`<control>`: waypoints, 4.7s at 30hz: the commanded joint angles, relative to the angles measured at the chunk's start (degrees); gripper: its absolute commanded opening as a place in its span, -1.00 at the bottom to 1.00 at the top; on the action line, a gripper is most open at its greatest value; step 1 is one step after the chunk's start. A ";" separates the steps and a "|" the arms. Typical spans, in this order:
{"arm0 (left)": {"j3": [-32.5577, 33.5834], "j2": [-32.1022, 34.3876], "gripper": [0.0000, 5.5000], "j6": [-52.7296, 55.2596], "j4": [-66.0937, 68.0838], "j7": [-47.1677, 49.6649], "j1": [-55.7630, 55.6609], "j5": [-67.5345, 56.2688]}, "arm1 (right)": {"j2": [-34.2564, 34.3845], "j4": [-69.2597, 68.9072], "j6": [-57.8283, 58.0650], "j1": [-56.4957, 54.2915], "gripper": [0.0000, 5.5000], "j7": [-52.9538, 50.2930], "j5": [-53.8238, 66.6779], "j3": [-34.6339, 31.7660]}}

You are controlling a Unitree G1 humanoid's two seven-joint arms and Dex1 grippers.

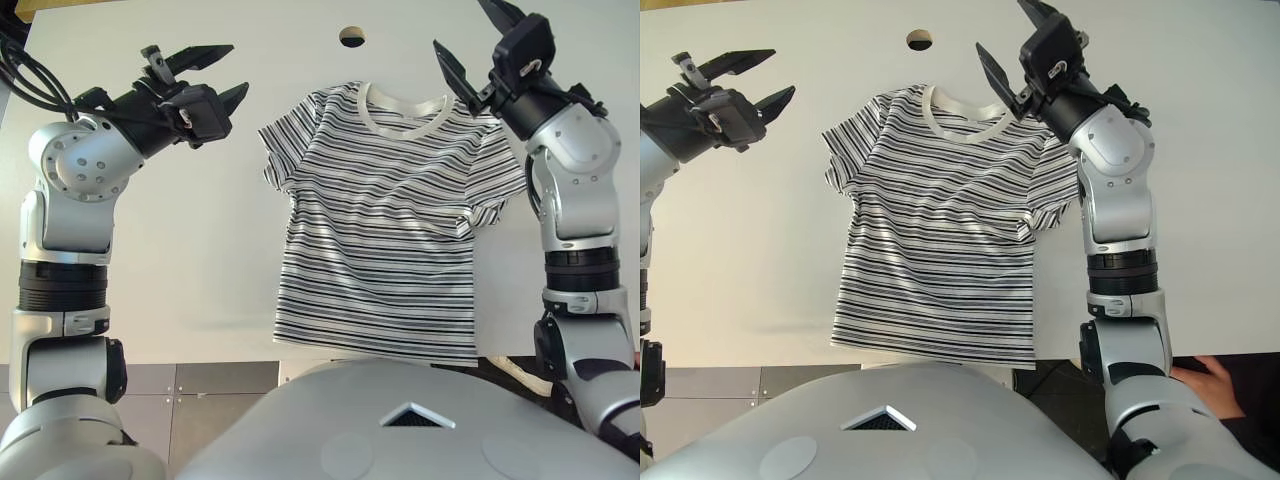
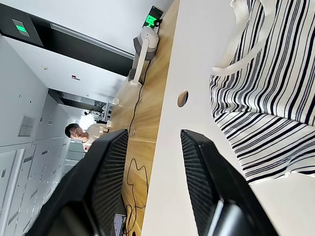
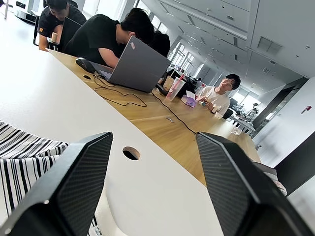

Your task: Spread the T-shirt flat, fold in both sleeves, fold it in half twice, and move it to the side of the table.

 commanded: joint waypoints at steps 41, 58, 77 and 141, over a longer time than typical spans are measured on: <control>-1.77 1.47 -0.28 -3.05 2.51 0.69 -1.43 4.78 | -0.80 -0.79 -0.18 0.17 0.14 1.01 -0.38 0.32; -2.20 1.39 -0.28 -3.28 2.64 0.59 -1.61 4.90 | -0.58 -1.24 0.30 0.32 0.14 0.85 -0.45 0.92; -2.85 3.00 -0.28 -4.25 3.26 1.14 -1.37 8.44 | -0.61 -1.09 0.26 0.08 0.14 1.09 -0.38 1.12; -49.66 -8.74 -0.95 -20.39 58.68 32.26 -32.43 50.05 | 0.45 -13.90 4.64 3.11 0.14 0.14 0.49 2.45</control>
